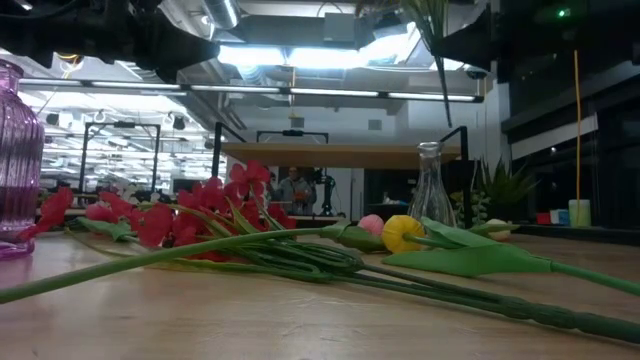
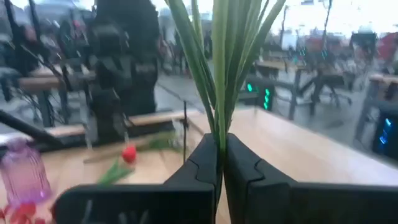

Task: Pick and place flowers into a vace then onto a shelf
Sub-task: Put the yellow flowers into the transparent vase

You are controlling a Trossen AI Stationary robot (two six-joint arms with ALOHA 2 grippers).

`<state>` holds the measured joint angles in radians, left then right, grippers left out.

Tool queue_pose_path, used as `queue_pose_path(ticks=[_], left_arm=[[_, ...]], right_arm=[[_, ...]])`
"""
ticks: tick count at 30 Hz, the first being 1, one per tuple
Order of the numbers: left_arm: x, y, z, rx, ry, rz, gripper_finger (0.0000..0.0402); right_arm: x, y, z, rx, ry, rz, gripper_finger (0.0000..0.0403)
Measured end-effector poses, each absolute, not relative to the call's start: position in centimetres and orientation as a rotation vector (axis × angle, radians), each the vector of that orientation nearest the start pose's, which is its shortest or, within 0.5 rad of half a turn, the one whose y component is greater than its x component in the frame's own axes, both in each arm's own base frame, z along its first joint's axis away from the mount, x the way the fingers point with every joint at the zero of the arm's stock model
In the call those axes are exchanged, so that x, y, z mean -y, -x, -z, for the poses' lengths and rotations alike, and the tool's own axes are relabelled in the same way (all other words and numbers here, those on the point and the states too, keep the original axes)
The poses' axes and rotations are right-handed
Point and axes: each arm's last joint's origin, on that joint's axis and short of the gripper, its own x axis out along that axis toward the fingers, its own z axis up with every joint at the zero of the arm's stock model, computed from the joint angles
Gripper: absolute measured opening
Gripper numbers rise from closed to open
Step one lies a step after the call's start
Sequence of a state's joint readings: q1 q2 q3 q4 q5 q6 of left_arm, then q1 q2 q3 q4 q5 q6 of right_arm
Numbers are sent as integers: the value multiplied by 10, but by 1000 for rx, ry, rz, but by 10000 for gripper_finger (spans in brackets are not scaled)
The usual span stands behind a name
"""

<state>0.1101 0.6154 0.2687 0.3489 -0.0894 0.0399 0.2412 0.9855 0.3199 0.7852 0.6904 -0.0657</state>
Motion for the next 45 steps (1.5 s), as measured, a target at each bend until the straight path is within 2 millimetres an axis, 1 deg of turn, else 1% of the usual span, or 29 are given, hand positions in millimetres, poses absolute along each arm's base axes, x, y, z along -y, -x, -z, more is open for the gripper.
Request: queue_pose_path(ticks=[5, 13, 28, 34, 38, 45], left_arm=[[-19, -151, -229, -2, -40, -200, 4], [-19, -151, -229, -2, -40, -205, 4], [-19, -151, -229, -2, -40, -206, 4], [-19, -151, -229, -2, -40, -206, 4], [-19, -151, -229, -2, -39, -206, 4], [-19, -151, -229, -3, -39, -201, 4]], right_arm=[[-21, -193, -230, 112, 28, 456, 6], [-14, -203, -221, 73, 47, 454, 6], [-15, -216, -204, 31, 66, 467, 6], [-14, -219, -197, -6, 79, 510, 6], [-14, -217, -196, 1, 72, 514, 6], [-12, -201, -185, 83, 36, 509, 6]])
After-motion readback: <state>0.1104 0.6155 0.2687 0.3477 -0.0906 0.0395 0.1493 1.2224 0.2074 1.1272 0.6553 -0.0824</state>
